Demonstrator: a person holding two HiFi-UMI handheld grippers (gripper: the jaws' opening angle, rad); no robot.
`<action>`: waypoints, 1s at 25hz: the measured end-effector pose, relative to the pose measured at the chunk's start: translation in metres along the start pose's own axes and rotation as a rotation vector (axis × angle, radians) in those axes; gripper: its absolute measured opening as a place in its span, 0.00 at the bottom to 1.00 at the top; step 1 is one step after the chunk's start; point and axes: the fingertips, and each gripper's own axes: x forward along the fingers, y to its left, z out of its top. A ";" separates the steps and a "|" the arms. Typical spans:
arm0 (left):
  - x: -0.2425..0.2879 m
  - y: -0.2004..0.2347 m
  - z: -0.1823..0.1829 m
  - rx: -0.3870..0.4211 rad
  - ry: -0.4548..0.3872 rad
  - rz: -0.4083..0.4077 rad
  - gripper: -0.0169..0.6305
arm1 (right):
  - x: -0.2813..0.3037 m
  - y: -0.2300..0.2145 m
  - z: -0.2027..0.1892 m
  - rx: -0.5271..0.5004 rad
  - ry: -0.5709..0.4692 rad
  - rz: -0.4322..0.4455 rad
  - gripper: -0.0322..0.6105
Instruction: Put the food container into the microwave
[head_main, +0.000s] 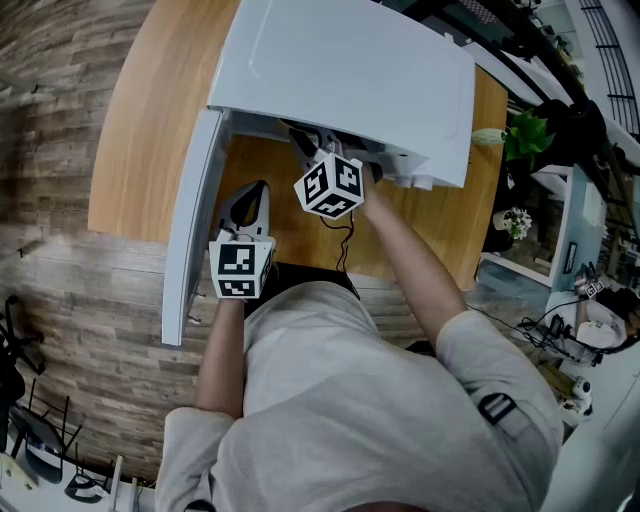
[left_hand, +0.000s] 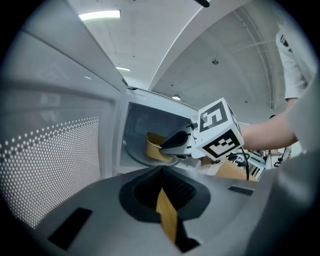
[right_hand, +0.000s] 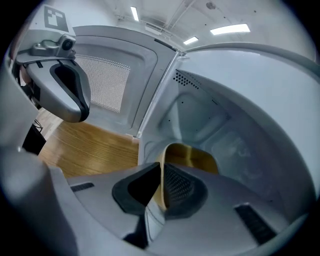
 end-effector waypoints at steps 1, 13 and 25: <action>0.000 0.000 0.000 0.000 0.000 0.001 0.05 | 0.001 0.000 0.000 0.002 0.001 -0.002 0.10; -0.003 0.003 -0.003 0.005 0.014 0.007 0.05 | 0.013 -0.007 -0.003 0.050 0.017 -0.042 0.10; -0.004 0.005 -0.006 0.011 0.026 0.000 0.05 | 0.014 -0.010 0.000 0.157 -0.022 -0.052 0.18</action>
